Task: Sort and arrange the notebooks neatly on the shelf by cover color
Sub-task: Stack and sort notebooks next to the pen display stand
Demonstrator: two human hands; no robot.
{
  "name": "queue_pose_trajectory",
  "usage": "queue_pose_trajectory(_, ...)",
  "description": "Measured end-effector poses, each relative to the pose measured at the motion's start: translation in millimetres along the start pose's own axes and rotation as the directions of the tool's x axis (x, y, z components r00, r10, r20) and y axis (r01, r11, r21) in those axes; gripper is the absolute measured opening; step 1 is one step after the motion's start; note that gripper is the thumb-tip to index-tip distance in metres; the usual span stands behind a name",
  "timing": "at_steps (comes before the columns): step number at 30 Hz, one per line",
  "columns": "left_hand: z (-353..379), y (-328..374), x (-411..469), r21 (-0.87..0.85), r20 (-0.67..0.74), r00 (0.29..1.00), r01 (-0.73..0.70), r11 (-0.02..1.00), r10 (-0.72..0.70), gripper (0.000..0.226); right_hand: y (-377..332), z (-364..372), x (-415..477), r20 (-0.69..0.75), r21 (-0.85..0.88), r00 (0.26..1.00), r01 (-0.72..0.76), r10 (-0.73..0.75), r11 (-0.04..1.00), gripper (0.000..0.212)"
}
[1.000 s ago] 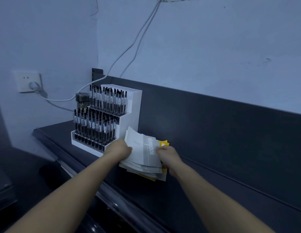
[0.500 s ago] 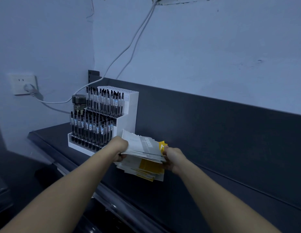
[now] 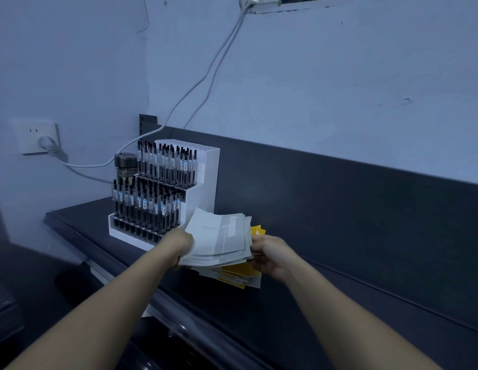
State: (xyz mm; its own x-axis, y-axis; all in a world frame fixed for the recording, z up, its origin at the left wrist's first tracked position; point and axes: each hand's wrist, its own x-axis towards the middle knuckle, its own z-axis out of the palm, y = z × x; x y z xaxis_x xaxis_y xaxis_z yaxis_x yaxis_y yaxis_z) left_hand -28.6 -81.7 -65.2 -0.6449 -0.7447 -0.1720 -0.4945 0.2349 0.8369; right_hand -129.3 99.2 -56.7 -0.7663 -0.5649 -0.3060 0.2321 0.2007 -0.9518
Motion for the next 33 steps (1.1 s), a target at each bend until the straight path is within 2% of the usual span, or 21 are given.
queue_pose_trajectory(4,-4,-7,0,0.074,-0.056,0.998,0.015,0.997,-0.011,0.04,2,2,-1,0.052,0.015,0.999,-0.006,0.005,1.0,0.043)
queue_pose_trajectory(9,-8,-10,-2,0.021,-0.046,0.998,0.05,0.999,-0.049,0.035,2,1,-3,0.068,0.079,0.998,0.005,-0.011,0.997,0.043)
queue_pose_trajectory(14,-9,-10,-2,0.032,-0.014,0.997,0.071,0.997,-0.071,0.036,0,6,-4,0.047,0.163,0.999,0.013,-0.02,0.987,0.026)
queue_pose_trajectory(17,-10,-12,-1,0.023,-0.015,0.998,0.066,0.998,-0.066,0.035,0,12,-4,0.043,0.138,0.999,0.02,-0.026,0.99,0.017)
queue_pose_trajectory(20,-11,-15,3,0.004,-0.039,0.999,0.006,1.0,-0.006,0.036,1,16,-5,0.06,0.09,0.997,0.034,-0.039,0.995,0.024)
queue_pose_trajectory(23,-10,-14,2,-0.03,-0.05,0.996,-0.074,0.997,0.073,0.035,1,18,-9,0.028,0.111,0.998,0.052,-0.055,0.992,0.03)
queue_pose_trajectory(27,-5,-10,-6,-0.086,-0.027,0.983,-0.184,0.979,0.182,0.035,-1,22,-11,0.002,0.206,0.997,0.081,-0.083,0.975,0.011)
queue_pose_trajectory(30,-1,-6,-11,-0.105,0.005,0.971,-0.235,0.966,0.237,0.035,2,22,-8,-0.054,0.127,0.991,0.129,-0.123,0.983,0.023)
queue_pose_trajectory(33,3,-3,-16,-0.105,0.076,0.957,-0.271,0.957,0.279,0.036,7,16,-11,-0.114,0.12,0.987,0.128,-0.115,0.984,0.025)
